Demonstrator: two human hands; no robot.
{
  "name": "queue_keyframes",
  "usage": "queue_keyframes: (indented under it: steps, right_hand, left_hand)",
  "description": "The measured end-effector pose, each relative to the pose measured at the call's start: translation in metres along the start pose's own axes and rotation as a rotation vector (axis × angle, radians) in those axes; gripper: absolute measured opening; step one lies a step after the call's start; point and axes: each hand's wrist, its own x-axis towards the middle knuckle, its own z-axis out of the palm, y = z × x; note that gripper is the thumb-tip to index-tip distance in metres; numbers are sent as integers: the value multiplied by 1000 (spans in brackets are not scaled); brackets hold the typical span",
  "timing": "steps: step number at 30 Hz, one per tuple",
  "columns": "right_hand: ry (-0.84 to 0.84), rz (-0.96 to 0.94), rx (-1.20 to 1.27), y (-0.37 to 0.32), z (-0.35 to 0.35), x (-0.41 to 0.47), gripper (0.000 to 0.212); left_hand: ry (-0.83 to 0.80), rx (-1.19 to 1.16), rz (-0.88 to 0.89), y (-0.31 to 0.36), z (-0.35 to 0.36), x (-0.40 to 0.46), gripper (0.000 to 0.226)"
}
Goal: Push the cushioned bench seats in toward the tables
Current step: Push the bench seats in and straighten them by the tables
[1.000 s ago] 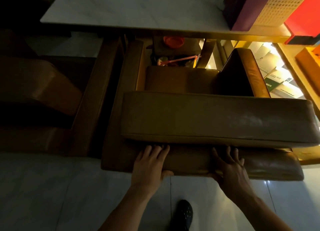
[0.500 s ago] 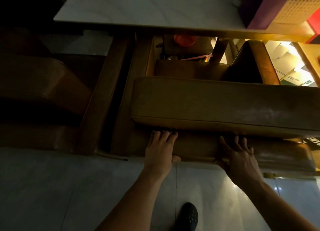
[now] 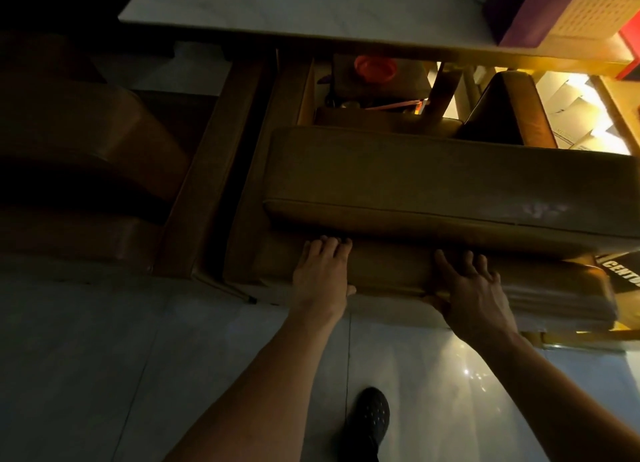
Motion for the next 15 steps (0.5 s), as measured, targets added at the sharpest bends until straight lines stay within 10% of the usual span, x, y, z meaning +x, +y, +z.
queue_keyframes:
  steps: [15]
  right_hand:
    - [-59,6,-18,0,6,4,86]
  left_hand:
    - [-18,22,13,-1,-4,8,84]
